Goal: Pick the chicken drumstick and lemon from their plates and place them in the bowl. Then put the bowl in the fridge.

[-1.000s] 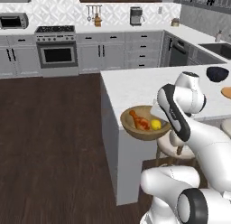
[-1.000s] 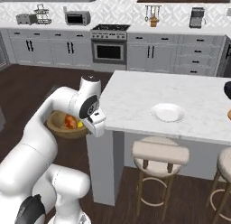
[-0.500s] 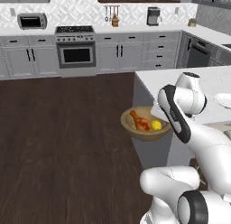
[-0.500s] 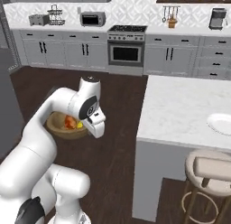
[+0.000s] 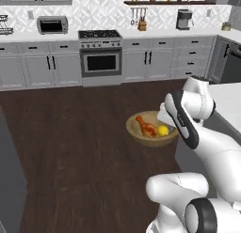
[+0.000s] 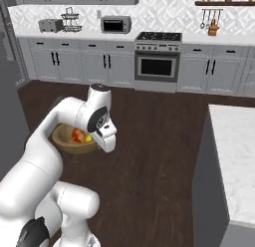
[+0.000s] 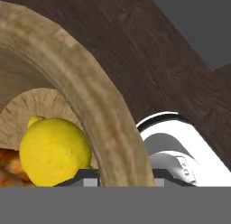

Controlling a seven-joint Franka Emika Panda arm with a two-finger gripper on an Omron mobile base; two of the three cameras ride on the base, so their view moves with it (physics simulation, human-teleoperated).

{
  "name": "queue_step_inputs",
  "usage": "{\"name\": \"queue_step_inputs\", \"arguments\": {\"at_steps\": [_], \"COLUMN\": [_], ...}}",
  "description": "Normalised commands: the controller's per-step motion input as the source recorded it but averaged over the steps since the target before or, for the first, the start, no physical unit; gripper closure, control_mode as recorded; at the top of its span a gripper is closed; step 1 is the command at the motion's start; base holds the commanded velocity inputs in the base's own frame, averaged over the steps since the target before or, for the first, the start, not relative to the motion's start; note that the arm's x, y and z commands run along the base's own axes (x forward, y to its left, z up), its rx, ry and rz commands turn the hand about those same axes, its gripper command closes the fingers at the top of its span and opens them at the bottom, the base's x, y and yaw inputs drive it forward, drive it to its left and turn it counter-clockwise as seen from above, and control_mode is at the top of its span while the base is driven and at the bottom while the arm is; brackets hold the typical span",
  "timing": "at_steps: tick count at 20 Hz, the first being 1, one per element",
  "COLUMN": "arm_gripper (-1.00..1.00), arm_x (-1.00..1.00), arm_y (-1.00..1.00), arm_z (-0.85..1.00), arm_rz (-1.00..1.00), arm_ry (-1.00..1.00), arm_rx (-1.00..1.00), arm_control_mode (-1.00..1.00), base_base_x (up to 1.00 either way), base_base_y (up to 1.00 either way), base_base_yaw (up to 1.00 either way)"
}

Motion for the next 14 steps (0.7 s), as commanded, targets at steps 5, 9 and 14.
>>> {"name": "queue_step_inputs", "arguments": {"at_steps": [5, 9, 14], "arm_gripper": [1.00, 1.00, 1.00], "arm_x": [0.00, 0.00, 0.00], "arm_y": [0.00, 0.00, 0.00], "arm_z": [0.00, 0.00, 0.00], "arm_rz": [0.00, 0.00, 0.00], "arm_ry": [0.00, 0.00, 0.00], "arm_rx": [0.00, 0.00, 0.00], "arm_control_mode": [1.00, 1.00, 1.00], "base_base_x": [1.00, 1.00, 1.00], "base_base_y": [0.89, 0.46, 0.05], "base_base_yaw": [0.00, 0.00, 0.10]}}
